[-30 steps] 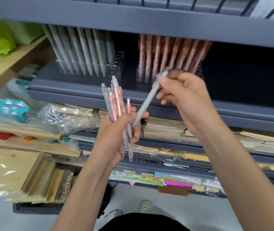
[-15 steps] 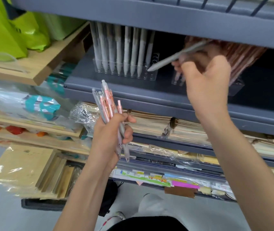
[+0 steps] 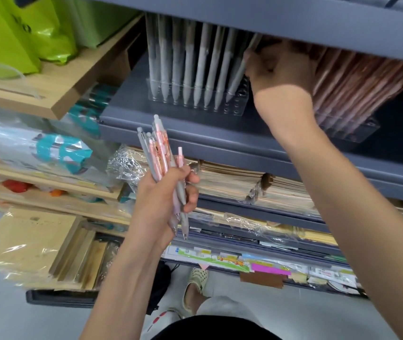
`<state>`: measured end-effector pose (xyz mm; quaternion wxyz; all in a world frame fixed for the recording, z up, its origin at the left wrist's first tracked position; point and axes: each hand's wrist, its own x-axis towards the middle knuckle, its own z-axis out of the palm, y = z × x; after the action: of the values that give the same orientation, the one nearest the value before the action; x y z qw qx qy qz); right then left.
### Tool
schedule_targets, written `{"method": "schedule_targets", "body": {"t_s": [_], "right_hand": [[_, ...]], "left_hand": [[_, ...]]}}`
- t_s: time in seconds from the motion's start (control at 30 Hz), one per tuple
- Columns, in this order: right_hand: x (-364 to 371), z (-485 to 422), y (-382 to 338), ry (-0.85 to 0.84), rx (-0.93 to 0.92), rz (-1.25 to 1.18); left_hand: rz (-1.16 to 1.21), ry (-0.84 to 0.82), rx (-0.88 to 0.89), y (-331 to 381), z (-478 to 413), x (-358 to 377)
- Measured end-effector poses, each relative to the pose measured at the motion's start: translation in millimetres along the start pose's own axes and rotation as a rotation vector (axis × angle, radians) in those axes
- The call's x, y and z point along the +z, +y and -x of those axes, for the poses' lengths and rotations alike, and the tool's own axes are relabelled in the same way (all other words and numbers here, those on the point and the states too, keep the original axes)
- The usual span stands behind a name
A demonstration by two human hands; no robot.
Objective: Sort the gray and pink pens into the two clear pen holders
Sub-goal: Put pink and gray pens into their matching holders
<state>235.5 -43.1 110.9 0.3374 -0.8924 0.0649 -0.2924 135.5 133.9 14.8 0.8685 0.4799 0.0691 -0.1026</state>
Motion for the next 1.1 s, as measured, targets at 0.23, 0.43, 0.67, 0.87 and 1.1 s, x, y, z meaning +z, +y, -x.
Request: {"method": "schedule_targets", "body": {"t_s": [0.23,0.43,0.67,0.87,1.1], "right_hand": [[12.7,-9.5,1.5,0.010,-0.037,0.058],[13.5,-5.4,6.2,-0.026,-0.017,-0.096],[8.4,3.1,5.7,-0.075,0.069,-0.228],[-16.5,46.1,4.1,-0.198,0.098,-0.392],[-42.4,89.2,8.2,-0.726,-0.031,-0.304]], "left_hand": [[0.008,-0.017,-0.029,-9.5,0.0,-1.1],[0.028,-0.010,-0.048,-13.5,6.0,-3.8],[-0.023,-0.001,-0.022,-12.8,15.4,-8.5],[-0.086,-0.028,0.019,-9.2,19.2,-7.5],[-0.114,-0.077,0.051,-15.4,25.5,7.3]]}}
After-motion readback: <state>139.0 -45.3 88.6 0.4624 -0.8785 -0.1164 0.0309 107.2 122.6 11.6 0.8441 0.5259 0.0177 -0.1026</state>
